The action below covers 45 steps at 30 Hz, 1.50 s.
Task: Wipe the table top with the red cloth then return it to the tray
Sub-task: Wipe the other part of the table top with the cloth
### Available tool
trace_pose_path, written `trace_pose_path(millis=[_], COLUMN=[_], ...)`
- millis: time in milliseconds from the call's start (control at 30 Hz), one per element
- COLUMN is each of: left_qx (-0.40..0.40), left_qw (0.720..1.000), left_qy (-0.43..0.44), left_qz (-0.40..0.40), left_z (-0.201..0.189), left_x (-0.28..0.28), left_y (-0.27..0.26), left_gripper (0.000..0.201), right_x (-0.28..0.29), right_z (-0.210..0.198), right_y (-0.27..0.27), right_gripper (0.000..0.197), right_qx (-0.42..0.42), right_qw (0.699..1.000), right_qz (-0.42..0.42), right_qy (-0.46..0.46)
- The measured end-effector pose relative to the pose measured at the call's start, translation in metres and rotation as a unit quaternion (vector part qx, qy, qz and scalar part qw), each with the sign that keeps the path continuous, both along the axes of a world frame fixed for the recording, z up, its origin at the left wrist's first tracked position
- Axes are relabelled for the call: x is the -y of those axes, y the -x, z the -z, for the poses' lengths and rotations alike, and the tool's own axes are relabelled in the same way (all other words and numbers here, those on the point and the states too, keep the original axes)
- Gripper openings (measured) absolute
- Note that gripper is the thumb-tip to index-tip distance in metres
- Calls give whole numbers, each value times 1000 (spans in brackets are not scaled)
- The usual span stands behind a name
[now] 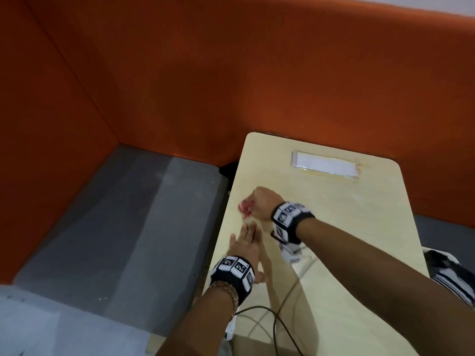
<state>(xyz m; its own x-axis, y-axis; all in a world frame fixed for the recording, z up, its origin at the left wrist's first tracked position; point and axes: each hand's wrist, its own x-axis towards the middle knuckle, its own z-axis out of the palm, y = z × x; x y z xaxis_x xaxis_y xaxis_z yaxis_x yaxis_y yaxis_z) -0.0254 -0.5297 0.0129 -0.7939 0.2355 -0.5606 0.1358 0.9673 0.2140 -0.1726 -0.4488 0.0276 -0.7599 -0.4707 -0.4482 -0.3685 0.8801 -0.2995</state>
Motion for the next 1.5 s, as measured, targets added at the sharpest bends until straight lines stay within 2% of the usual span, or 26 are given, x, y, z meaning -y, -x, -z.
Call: trace_pose_path(millis=[67, 200, 367, 533, 633, 767, 833, 933, 1033, 1100, 1200, 1267, 1333, 1433, 1500], left_qx=[2, 2, 9, -18, -15, -11, -8, 4, -14, -14, -4, 15, 41, 47, 30], left_qw=[1000, 1000, 1000, 999, 999, 1000, 1000, 1000, 1000, 1000, 1000, 1000, 999, 995, 997], left_qy=[2, -6, 22, -39, -33, -19, -18, -17, -8, -28, -22, -13, -27, -47, -42], left_qz=[1, -10, 8, -18, -14, -4, -1, 1, 8, -2, 1, 14, -12, -67, -65], left_z=[-1, -2, -1, -3, -1, 2, 2, 3, -4, -7, -15, -24, -29, -35, -40], left_x=[1, 0, 0, 1, 5, 4, 3, 2, -2, -3, 2, 7, 8, 7, 9], left_y=[1, 0, 2, 0, -2, 0, 1, 2, 0, -7, -24, -29, -26, -22, -25], left_gripper=[128, 130, 129, 125, 124, 124, 120, 119, 114, 106, 103, 102, 86, 71, 56], right_x=[10, 5, 15, 2, -2, 24, 34, 39, 35, 26, 16, 19, 26, 28, 18], right_z=[-8, -8, -7, -5, 3, -1, -3, 5, 12, 9, 6, 6, 1, 0, 1], right_y=[8, -15, 0, -25, -4, 43, 54, 48, 8, -26, -35, -17, -7, -28, -50], right_gripper=[17, 27, 20, 11, 16, 25, 27, 24, 20, 14, 12, 12, 12, 26, 25], right_qx=[-5, -9, -17, 25, 23, -9, -30, -8, 8, 14, -9, -38, -46, -51, -10], right_qw=[1000, 999, 1000, 1000, 999, 985, 981, 990, 997, 1000, 997, 998, 999, 998, 1000], right_qz=[8, -25, 14, -4, 48, 156, 175, 128, 62, -12, -71, -42, 2, 26, 10], right_qy=[-8, -19, -10, -10, 6, 69, 72, 54, 38, 19, -30, -19, -8, 8, 24])
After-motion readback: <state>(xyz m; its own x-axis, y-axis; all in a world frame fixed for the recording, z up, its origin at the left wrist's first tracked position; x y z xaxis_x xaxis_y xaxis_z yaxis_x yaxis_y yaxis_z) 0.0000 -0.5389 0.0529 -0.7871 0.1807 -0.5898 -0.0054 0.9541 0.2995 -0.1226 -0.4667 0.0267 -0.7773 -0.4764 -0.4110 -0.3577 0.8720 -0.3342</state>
